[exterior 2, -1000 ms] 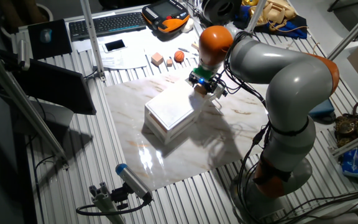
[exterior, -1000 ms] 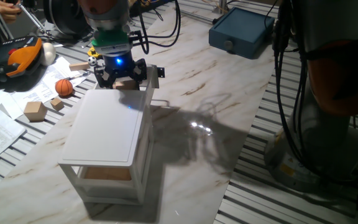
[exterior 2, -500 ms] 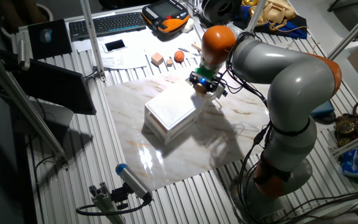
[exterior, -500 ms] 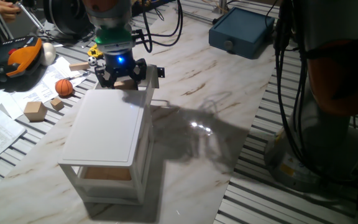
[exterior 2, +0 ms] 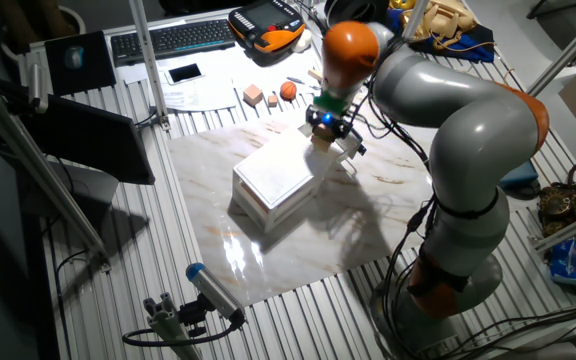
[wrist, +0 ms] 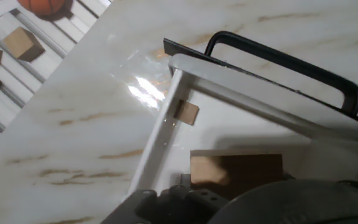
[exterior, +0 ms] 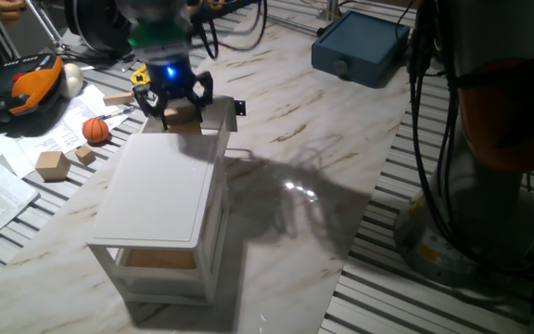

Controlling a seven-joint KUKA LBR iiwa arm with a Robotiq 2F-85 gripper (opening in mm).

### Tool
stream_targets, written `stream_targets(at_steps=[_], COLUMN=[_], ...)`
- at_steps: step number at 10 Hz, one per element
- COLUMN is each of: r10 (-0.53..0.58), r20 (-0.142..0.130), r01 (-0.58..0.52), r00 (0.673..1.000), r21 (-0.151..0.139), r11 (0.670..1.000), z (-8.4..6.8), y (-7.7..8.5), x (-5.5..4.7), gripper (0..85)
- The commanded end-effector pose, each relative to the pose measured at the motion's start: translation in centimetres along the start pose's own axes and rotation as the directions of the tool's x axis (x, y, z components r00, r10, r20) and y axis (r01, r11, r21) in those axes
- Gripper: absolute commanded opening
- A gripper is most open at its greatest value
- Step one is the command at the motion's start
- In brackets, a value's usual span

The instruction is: Take something out of a drawer

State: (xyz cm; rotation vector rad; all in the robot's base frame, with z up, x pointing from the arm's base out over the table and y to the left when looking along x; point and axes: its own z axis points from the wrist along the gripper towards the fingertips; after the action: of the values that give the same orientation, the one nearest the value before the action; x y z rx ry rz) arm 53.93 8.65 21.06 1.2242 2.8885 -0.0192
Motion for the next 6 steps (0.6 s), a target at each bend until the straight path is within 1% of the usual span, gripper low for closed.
stream_targets(at_steps=[1,2,3,4,5,6], r10=[-0.032,-0.072,-0.138,-0.204,-0.261,-0.317], r20=[0.004,-0.002,-0.010,-0.019,-0.022,-0.018], r01=[0.032,0.072,0.138,0.204,0.259,0.315], r00=[0.999,0.997,0.990,0.979,0.965,0.948], r21=[0.006,0.007,-0.005,-0.038,-0.063,-0.060], r11=[0.999,0.997,0.990,0.978,0.964,0.947], z=[-3.3,-5.0,-6.8,-7.8,-8.3,-8.6], y=[-0.2,-0.5,-1.3,-2.5,-3.4,-4.1], x=[-0.2,-0.6,-1.4,-2.4,-3.0,-3.3], gripper=[0.0,0.0,0.0,0.0,0.0,0.0])
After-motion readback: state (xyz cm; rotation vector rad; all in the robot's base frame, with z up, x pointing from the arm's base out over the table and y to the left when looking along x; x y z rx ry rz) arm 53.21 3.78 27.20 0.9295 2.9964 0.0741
